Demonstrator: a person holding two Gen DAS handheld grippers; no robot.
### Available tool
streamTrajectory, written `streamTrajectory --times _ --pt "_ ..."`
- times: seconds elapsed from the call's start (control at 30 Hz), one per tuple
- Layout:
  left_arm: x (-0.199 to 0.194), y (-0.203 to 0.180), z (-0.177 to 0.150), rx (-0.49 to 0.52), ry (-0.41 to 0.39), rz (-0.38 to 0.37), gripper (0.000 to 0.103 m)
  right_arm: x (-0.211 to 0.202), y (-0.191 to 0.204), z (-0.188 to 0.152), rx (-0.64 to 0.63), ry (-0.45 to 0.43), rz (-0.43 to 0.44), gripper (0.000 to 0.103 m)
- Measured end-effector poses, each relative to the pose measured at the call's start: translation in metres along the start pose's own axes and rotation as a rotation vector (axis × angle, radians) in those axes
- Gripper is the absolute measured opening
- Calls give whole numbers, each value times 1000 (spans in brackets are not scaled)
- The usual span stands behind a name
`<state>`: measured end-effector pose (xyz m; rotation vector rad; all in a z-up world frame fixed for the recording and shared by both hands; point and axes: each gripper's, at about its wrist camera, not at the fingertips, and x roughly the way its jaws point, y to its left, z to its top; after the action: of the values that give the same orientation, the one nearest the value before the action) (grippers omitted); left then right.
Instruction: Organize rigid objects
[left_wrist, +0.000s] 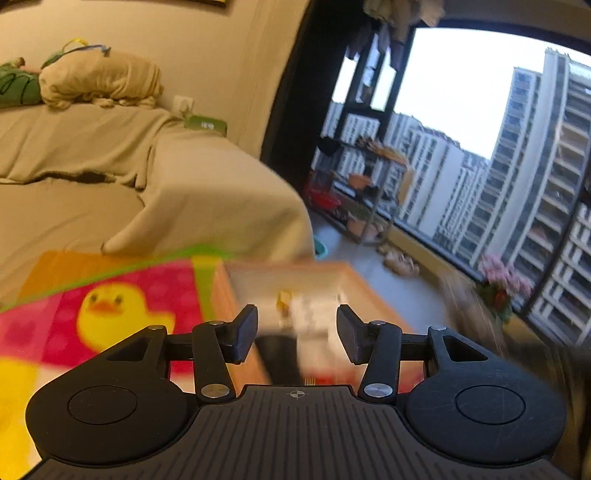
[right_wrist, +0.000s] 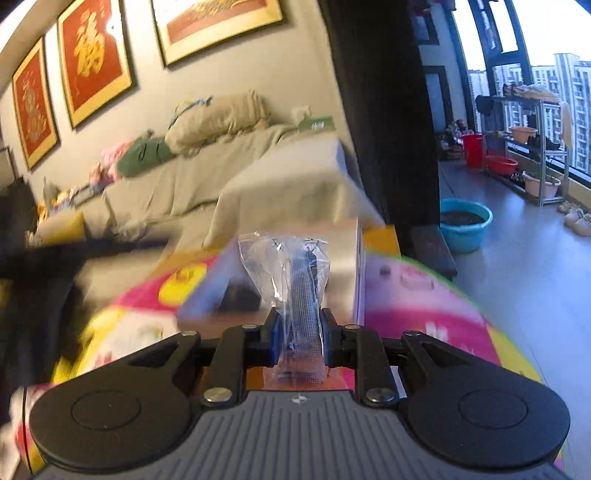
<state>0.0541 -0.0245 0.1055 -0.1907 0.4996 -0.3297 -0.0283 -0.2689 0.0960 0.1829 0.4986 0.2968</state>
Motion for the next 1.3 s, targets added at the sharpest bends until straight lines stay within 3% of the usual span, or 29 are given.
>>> streamTrajectory --times 0.1,0.2,0.23,0.3,0.4,0.53,0.67,0.73,0.83,0.97,1.1,1.3 --pt "-23 1 -30 28 50 -24 52 34 -3 36 31 4 -25 20" --pt "-36 4 -58 67 103 -17 52 82 -4 62 53 89 -61 22" --pt "-40 6 -65 83 115 -7 52 93 -5 65 61 110 -89 25" --pt "-48 12 -76 112 126 26 52 106 -5 63 60 134 -136 43" --pt "-55 23 -90 118 155 42 51 94 -2 46 57 102 -143 56" --pt "-61 26 -102 164 163 21 52 74 14 11 -50 94 -163 64" --pt "-60 25 -102 143 156 12 52 46 39 -31 -148 68 -149 88" --pt "-61 21 -102 148 151 0 52 38 47 -50 -137 75 -133 89" --pt "-62 12 -102 178 150 -19 52 39 52 -73 -101 167 -69 89" --pt "-62 8 -99 185 144 17 52 48 53 -92 -87 238 -50 90" --pt "-58 12 -93 155 136 43 51 49 58 -99 -119 229 -47 98" --pt "-34 5 -99 205 234 29 51 52 64 -101 -160 250 -44 103"
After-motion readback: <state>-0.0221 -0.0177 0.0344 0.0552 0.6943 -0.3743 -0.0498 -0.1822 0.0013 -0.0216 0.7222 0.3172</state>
